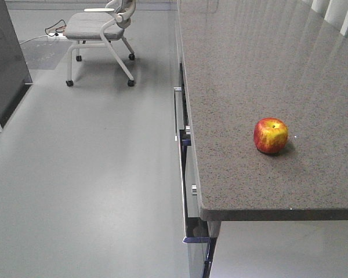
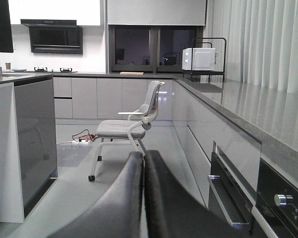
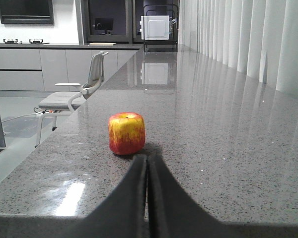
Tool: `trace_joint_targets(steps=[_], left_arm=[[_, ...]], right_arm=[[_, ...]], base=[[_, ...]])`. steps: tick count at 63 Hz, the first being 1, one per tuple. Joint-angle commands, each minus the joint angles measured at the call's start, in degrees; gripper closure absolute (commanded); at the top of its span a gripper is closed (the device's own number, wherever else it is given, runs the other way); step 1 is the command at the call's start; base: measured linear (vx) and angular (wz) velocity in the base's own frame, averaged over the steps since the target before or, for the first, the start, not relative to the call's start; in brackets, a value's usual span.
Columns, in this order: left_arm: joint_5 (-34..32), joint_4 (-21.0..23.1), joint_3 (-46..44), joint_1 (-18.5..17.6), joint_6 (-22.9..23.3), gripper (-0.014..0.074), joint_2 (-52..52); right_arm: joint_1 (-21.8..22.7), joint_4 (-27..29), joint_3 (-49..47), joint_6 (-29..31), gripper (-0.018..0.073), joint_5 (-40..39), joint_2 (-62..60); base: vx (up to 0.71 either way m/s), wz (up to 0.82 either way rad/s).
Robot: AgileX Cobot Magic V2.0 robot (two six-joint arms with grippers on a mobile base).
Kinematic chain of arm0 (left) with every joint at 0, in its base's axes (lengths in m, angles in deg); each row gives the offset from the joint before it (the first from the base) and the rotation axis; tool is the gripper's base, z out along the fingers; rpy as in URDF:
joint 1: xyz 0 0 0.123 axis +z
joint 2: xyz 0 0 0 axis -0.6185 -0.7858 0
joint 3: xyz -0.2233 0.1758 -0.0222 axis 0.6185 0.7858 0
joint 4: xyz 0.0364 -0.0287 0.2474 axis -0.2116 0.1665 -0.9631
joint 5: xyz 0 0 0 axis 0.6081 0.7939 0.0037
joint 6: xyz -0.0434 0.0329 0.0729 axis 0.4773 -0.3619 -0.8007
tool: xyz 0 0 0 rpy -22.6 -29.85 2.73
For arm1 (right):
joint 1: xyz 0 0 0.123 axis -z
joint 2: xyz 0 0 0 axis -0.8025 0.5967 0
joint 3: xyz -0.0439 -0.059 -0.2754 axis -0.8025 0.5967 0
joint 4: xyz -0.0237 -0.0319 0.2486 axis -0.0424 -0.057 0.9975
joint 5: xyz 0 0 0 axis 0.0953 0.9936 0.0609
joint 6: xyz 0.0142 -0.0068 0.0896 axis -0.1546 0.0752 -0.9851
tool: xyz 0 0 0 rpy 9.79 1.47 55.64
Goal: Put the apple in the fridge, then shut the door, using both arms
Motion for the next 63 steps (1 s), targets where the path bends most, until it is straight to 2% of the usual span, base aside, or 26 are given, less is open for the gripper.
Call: trace_joint_targets(steps=[1, 35, 48, 63], left_arm=[[-4.27, 0.36, 1.59, -0.09, 0.57, 0.0603, 0.9], [-4.27, 0.36, 1.59, -0.09, 0.57, 0.0603, 0.9], [-4.27, 0.36, 1.59, -0.09, 0.57, 0.0603, 0.9], [-4.27, 0.36, 1.59, -0.09, 0.57, 0.0603, 0.9]], right_arm=[[0.24, -0.37, 0.78, 0.0, 0.0563, -4.18, -0.94], [0.24, -0.3, -0.89, 0.0, 0.0563, -6.27, -0.94], [0.24, -0.35, -11.42, 0.0, 0.0563, 0.19, 0.36], [0.24, -0.54, -26.52, 0.0, 0.0563, 10.71, 11.23]], base=[[0.0, 0.0], [0.0, 0.0], [0.0, 0.0], [0.0, 0.0]])
